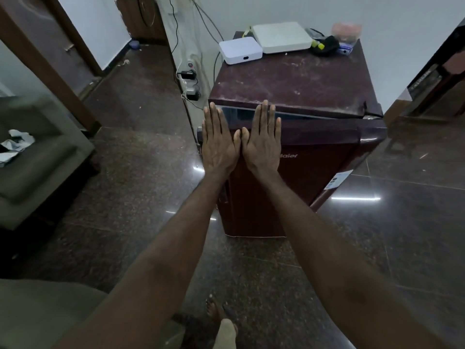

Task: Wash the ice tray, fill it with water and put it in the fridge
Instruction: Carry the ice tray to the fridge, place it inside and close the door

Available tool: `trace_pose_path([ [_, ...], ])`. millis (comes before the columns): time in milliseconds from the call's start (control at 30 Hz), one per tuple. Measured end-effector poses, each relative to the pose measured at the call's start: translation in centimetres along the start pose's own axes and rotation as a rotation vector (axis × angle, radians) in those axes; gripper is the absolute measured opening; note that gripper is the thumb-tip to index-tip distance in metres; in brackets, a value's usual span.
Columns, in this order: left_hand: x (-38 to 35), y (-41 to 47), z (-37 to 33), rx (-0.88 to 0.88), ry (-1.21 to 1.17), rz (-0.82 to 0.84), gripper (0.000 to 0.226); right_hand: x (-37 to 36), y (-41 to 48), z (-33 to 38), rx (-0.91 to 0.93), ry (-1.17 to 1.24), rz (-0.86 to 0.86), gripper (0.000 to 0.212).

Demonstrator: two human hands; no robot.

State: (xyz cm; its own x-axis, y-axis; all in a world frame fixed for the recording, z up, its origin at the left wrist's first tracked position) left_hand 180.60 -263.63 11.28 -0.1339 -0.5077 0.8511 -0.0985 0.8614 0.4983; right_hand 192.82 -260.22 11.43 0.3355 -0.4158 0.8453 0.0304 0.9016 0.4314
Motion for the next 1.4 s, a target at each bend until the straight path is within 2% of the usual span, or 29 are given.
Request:
trace_pose_path([
  [367, -4.2, 6.6, 2.3, -0.092, -0.02, -0.031, 0.072, -3.1, 4.8, 1.1, -0.1, -0.021, -0.067, 0.068],
  [900, -5.1, 6.8, 2.9, -0.152, -0.014, -0.075, 0.066, -4.4, 5.1, 1.0, -0.082, -0.035, -0.08, 0.067],
  [1067, -3.4, 6.5, 2.1, -0.165, -0.034, 0.086, 0.07, -2.9, 4.8, 1.4, -0.099, -0.07, 0.007, 0.068],
  [1133, -2.6, 6.6, 2.4, -0.172, -0.079, 0.207, 0.072, -2.3, 4.5, 1.7, -0.102, -0.088, 0.071, 0.069],
  [1267, -0.7, 7.3, 3.9, -0.294, -0.161, 0.512, 0.078, -0.9, 4.1, 2.3, -0.113, -0.122, 0.16, 0.068],
  [1333, 0.6, 6.4, 5.3, -0.32, -0.138, 0.535, 0.079, -0.4, 3.8, 2.9, -0.178, -0.112, 0.172, 0.068],
  [1400, 1.7, 4.3, 7.3, -0.299, -0.131, 0.47, 0.078, -0.1, 3.3, 4.1, -0.266, -0.066, 0.19, 0.067],
])
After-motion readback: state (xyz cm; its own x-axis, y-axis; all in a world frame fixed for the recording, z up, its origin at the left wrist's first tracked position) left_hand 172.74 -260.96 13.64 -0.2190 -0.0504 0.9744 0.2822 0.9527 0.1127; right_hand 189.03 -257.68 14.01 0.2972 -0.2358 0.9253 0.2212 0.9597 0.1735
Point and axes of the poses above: each hand's wrist, its own y-axis towards the middle knuckle, its own x-axis out of the back of the hand, z = x × y, the point moved 5 cm from there along y, towards the middle knuckle, and after that the axes turned 12 degrees about -x, right-handed, at the moved point
